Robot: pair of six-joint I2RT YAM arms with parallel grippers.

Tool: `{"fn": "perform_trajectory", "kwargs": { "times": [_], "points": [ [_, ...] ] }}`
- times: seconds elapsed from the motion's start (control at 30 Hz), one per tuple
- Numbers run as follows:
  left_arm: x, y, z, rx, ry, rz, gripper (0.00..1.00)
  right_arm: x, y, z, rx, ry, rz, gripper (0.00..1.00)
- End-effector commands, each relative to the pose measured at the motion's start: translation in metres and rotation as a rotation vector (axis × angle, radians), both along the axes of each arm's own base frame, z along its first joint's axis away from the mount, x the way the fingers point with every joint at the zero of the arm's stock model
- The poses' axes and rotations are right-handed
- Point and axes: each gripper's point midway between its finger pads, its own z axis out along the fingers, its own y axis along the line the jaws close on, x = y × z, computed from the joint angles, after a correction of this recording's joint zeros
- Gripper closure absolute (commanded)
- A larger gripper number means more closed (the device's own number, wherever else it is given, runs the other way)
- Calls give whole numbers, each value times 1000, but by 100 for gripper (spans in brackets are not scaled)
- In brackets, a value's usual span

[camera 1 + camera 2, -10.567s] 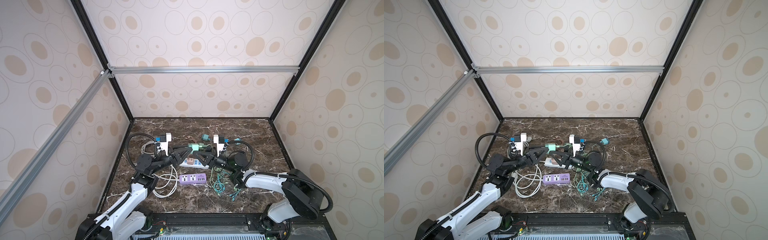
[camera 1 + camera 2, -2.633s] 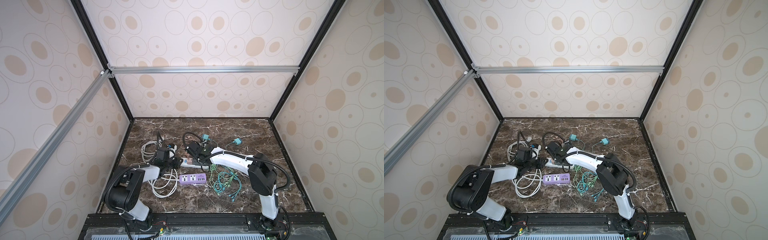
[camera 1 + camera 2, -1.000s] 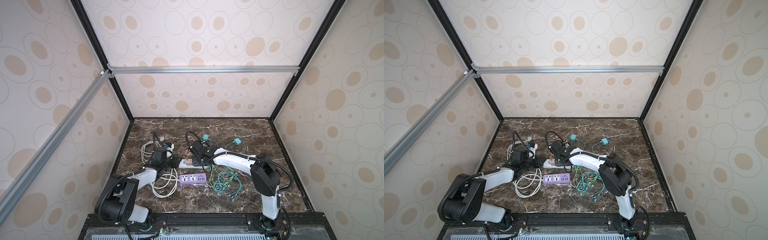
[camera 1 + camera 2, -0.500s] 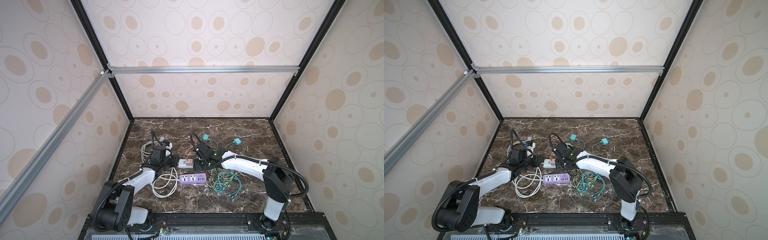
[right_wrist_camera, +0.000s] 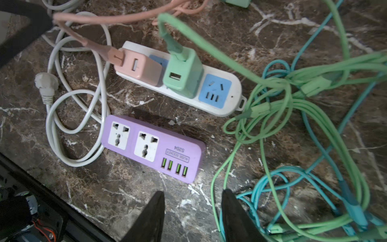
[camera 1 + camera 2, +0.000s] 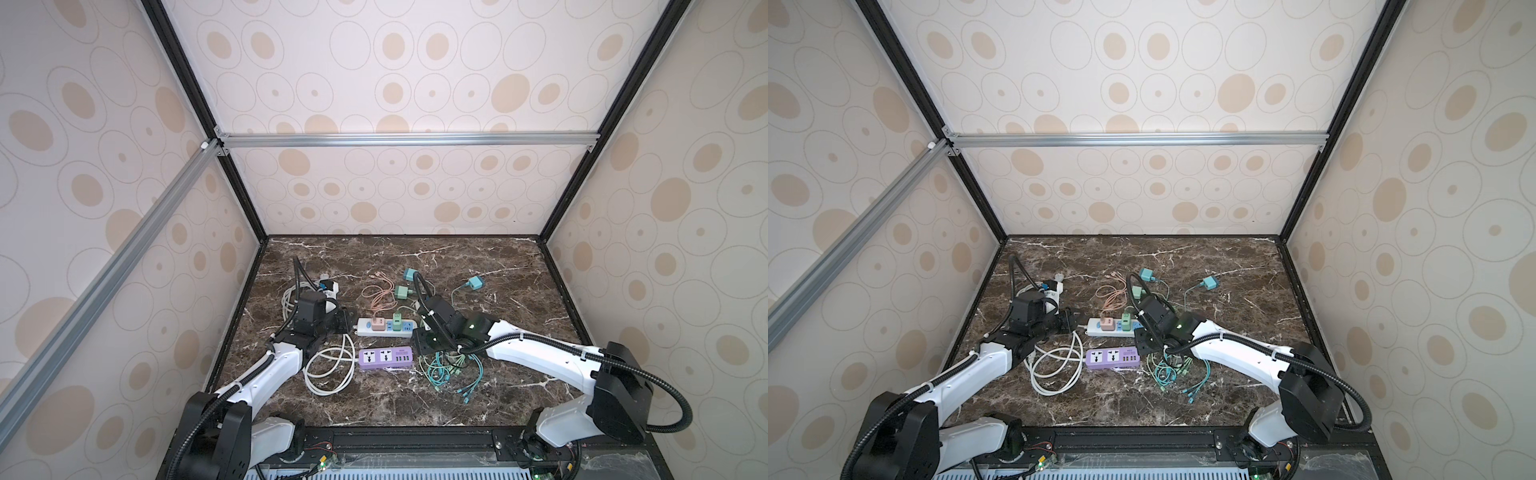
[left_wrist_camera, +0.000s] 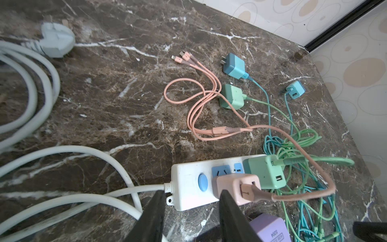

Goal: Insert the plug

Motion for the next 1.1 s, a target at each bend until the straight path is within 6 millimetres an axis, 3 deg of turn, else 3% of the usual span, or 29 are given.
{"fn": "perform_trajectory", "kwargs": {
  "times": [0.0, 0.3, 0.53, 0.67, 0.8, 1.07],
  "points": [
    [0, 2, 22, -14, -26, 5, 53, 15, -23, -7, -3, -17, -74, 56],
    [-18, 8, 48, -27, -66, 17, 50, 42, -33, -28, 52, 15, -117, 58],
    [-27, 13, 58, -15, -82, 32, 49, 57, -27, -47, 112, 65, -129, 65],
    [-29, 15, 59, -17, -88, 36, 49, 61, -26, -54, 106, 81, -130, 79],
    [-30, 15, 60, -15, -92, 37, 49, 63, -27, -42, 103, 61, -121, 100],
    [-29, 15, 61, -14, -100, 38, 49, 65, -35, 26, 89, -72, -66, 100]
  ]
}}
